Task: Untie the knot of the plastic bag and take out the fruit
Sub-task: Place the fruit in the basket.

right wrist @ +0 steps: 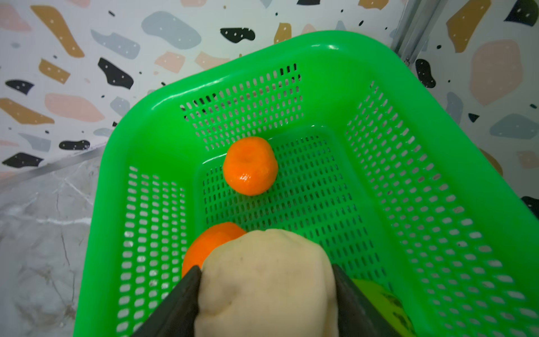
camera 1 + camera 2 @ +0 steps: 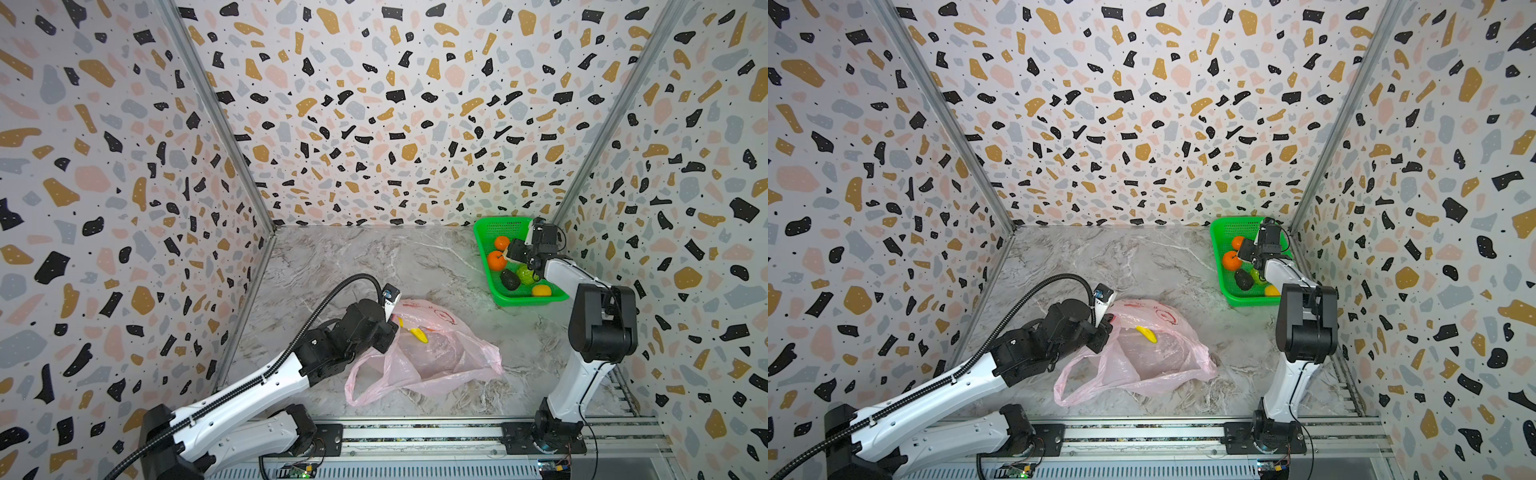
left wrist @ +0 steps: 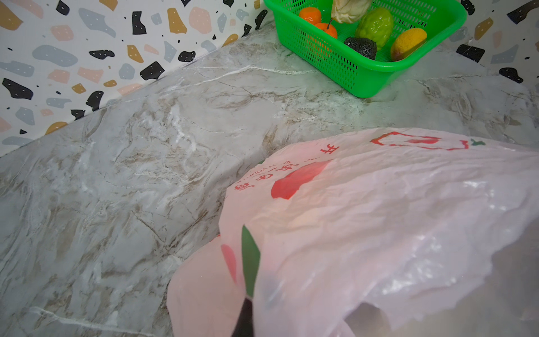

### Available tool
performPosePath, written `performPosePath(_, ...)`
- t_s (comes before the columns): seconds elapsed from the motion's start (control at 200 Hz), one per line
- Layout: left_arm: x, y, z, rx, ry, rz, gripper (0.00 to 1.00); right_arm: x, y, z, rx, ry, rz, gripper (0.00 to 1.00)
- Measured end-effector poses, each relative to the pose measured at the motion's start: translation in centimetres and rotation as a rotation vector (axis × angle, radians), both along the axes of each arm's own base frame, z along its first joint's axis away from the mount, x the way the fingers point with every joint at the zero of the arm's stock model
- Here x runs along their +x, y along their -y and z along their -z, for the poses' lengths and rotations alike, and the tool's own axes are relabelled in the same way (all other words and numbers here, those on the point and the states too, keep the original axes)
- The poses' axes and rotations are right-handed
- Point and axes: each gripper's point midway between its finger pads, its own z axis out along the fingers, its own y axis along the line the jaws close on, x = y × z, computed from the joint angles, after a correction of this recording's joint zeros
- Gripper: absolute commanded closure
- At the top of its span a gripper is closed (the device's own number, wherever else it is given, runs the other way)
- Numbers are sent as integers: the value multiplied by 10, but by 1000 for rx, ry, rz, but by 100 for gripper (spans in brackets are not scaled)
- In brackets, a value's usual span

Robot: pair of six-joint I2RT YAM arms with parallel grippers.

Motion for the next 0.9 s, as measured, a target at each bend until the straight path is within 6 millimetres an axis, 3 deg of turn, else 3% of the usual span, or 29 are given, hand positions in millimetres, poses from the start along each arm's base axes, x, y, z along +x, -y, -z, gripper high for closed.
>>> performPosePath(0.19, -1, 0, 2, 7, -1, 5, 100, 19, 9, -18, -37, 37, 14, 9)
performPosePath(0.38, -2, -1, 5, 11, -5, 6, 100, 9, 6, -16, -27, -6, -4, 9)
performPosePath(0.471, -2, -2, 4, 9, -4, 6, 100, 0, -1, -25, -7, -21, -31, 9)
performPosePath(0.641, -2, -2, 4, 8, -3, 7, 100, -32, -25, -81, 26, 29, -108, 9)
performPosePath(0.796, -3, -1, 5, 7, -6, 11, 100, -73, -62, -139, 65, 98, -232, 9)
performPosePath(0.896, -3, 0, 5, 5, -9, 17, 100, -104, -90, -164, 98, 107, -335, 9)
